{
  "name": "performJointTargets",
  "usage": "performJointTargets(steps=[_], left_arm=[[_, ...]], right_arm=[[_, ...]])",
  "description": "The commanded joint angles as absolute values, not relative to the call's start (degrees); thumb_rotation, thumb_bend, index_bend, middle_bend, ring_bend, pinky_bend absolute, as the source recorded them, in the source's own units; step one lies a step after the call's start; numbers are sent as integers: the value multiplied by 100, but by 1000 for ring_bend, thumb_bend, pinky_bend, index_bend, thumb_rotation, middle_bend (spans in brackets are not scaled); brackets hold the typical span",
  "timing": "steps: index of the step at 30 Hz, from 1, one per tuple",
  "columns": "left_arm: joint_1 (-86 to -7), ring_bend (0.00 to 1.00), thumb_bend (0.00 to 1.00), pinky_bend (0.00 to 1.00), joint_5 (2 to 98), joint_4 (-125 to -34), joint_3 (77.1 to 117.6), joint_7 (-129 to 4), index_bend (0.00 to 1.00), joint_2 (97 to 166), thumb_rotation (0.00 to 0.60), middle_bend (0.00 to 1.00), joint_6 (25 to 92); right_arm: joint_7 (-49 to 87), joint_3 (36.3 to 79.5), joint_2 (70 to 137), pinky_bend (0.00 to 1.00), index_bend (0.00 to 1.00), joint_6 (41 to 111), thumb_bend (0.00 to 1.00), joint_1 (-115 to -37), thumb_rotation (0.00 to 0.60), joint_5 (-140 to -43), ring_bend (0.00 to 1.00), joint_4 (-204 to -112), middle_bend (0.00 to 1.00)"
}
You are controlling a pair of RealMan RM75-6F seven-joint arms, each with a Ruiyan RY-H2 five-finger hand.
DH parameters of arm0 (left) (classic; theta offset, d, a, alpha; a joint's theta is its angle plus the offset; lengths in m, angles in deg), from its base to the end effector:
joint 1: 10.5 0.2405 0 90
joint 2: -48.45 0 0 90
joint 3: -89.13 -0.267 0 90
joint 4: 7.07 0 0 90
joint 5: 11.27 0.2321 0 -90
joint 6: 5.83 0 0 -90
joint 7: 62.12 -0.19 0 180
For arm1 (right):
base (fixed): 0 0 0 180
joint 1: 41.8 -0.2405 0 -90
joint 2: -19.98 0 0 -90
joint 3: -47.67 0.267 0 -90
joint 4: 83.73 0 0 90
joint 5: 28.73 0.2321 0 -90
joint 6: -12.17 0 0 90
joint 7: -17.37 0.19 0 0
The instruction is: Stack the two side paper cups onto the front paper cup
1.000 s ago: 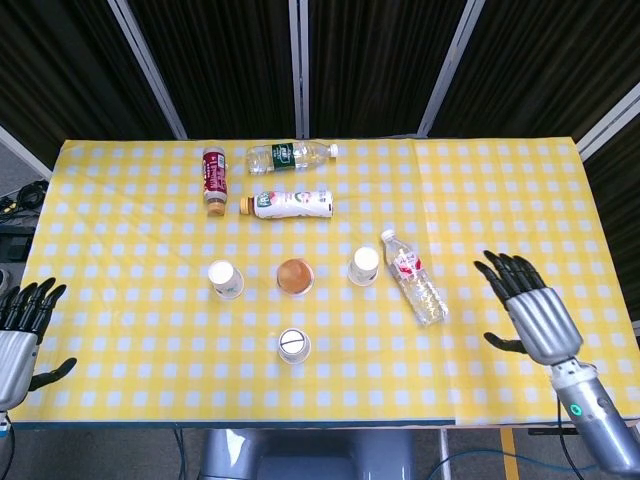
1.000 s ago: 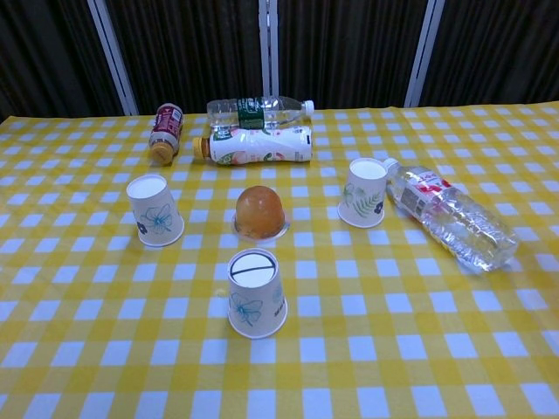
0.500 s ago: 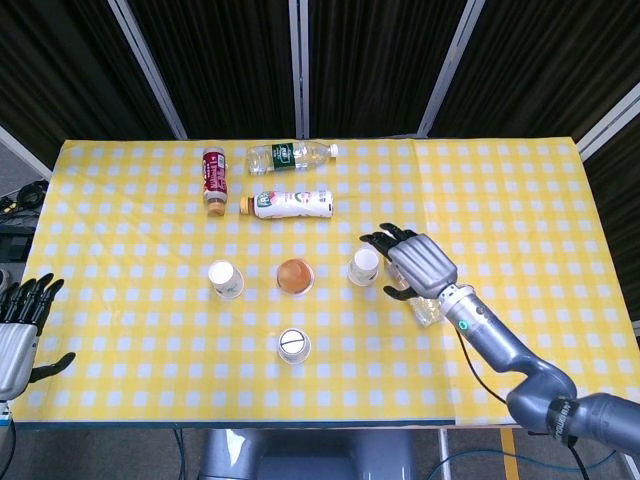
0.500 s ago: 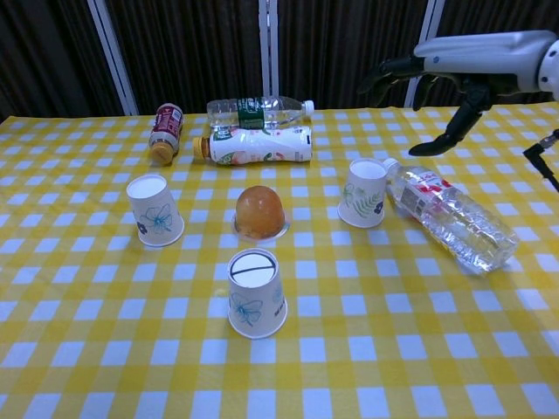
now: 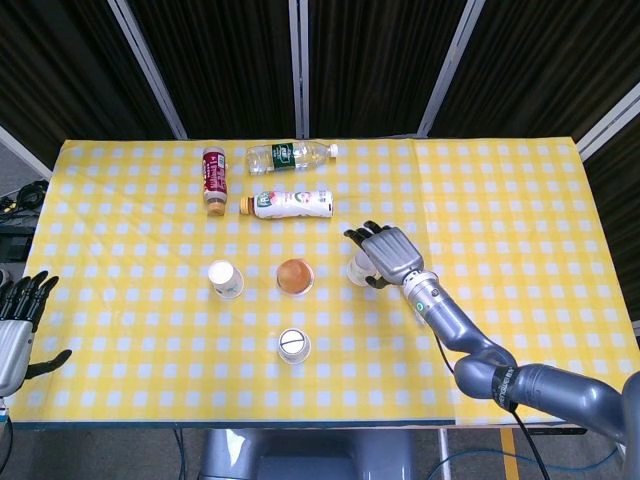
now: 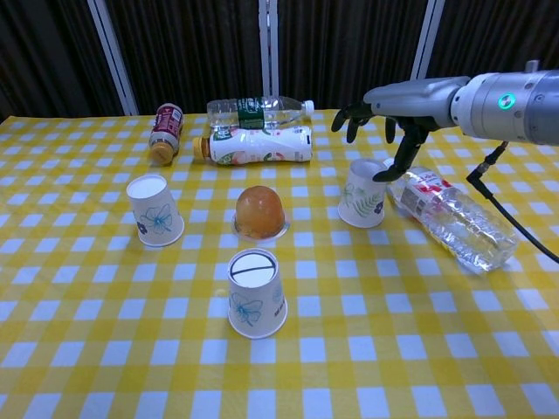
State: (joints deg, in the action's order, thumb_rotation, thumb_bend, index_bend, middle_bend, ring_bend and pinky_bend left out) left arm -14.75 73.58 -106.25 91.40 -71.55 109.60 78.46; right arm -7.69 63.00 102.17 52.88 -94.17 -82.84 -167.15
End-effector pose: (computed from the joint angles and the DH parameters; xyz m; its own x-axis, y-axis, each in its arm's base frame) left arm -0.3150 0.2220 0.1454 0.4816 0.0374 0.8756 0.8760 0.0075 -0.4822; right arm -0.1051 -0.4531 -0.0303 0.5607 -0.2866 0.7769 -0.7970 -0.4413 0.4124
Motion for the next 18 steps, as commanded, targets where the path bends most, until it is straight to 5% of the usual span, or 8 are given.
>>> performJointTargets(steps=[1,9,18], left_arm=[[-1486,0,0,0,7324,-10610,9151,-7139,0,10958,600,0,7823],[-1538,0,0,0,7278,-10605,9152,-7120,0,10958,600,0,7728],[-1578,0,0,0,7226,-10598,9157,-7147,0,10978,600,0,7664]], right_arm=[[-941,6194,10371,351,176,5316,179,-9555,600,-8009,154,-16567,237],[-990,6060,10576,451,278,5420,231,-9665,600,-7882,286,-16313,374],[-847,5979,10669,487,365,5533,285,-9671,600,-8045,319,-16156,417]])
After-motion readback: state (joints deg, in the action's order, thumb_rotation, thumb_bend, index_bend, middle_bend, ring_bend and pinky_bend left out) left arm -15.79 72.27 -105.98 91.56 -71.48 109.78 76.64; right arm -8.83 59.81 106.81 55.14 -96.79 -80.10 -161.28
